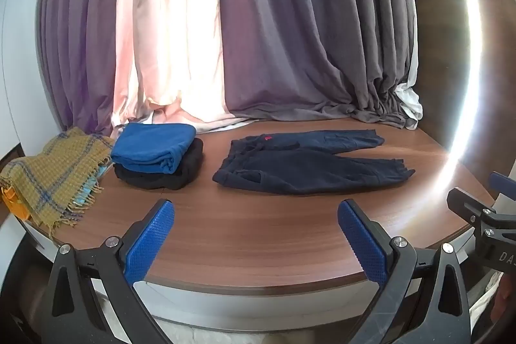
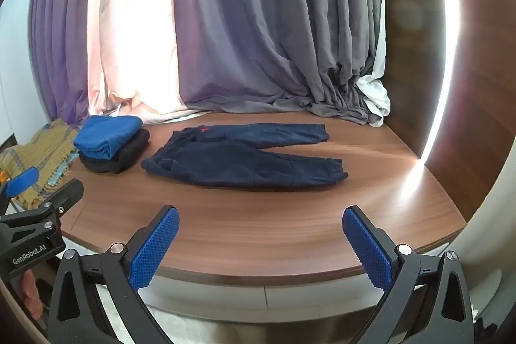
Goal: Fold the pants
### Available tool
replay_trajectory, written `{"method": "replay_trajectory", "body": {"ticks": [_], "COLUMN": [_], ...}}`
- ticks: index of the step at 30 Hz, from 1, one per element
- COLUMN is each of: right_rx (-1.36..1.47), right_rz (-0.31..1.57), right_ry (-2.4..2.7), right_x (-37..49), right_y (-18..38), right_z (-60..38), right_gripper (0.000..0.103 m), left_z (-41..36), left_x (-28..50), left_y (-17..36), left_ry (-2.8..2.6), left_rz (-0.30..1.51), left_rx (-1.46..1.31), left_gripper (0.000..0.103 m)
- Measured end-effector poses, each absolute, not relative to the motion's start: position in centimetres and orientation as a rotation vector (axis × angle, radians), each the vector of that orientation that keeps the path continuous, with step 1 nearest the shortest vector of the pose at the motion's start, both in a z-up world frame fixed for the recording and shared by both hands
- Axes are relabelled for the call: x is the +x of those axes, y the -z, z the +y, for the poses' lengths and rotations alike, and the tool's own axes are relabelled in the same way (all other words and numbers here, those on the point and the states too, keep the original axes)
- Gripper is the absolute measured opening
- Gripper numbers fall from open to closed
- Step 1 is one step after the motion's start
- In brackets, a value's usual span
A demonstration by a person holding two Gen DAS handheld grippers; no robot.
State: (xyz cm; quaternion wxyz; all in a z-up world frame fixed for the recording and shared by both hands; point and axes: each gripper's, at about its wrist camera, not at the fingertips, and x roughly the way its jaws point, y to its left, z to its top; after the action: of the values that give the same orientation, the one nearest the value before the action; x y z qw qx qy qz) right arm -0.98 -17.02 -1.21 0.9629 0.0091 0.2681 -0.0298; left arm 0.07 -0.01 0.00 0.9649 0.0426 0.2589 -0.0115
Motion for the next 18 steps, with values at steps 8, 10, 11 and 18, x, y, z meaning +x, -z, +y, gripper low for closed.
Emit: {"method": "replay_trajectory", "body": {"ticks": [8, 10, 11, 18], "right_rx": [0.017, 0.017, 0.017, 0.014], "right_rz": [0.540, 0.538, 0.539, 0.530], "right_ry": [0.058, 0.056, 0.054, 0.042], "right_x": [-1.5, -1.4, -1.3, -1.7], "right_y": [0.9, 1.1, 1.5, -0.2], "right_z": [-16.5, -16.5, -16.6, -16.6], "right_gripper": [0.103, 0.103, 0.103, 0.103], "left_z": [-0.6, -0.7, -0.9, -0.9], "left_x": [0.2, -0.5, -0.5, -0.8], "left_y": [-0.8, -1.7, -1.8, -2.5], "left_ry": [-0.003, 0.002, 0.003, 0.007], "left_rz": [0.488, 0.486, 0.487, 0.479], "left_rx": [0.100, 0.109, 0.109, 0.080], "left_gripper": [0.103, 0.103, 0.103, 0.103]}}
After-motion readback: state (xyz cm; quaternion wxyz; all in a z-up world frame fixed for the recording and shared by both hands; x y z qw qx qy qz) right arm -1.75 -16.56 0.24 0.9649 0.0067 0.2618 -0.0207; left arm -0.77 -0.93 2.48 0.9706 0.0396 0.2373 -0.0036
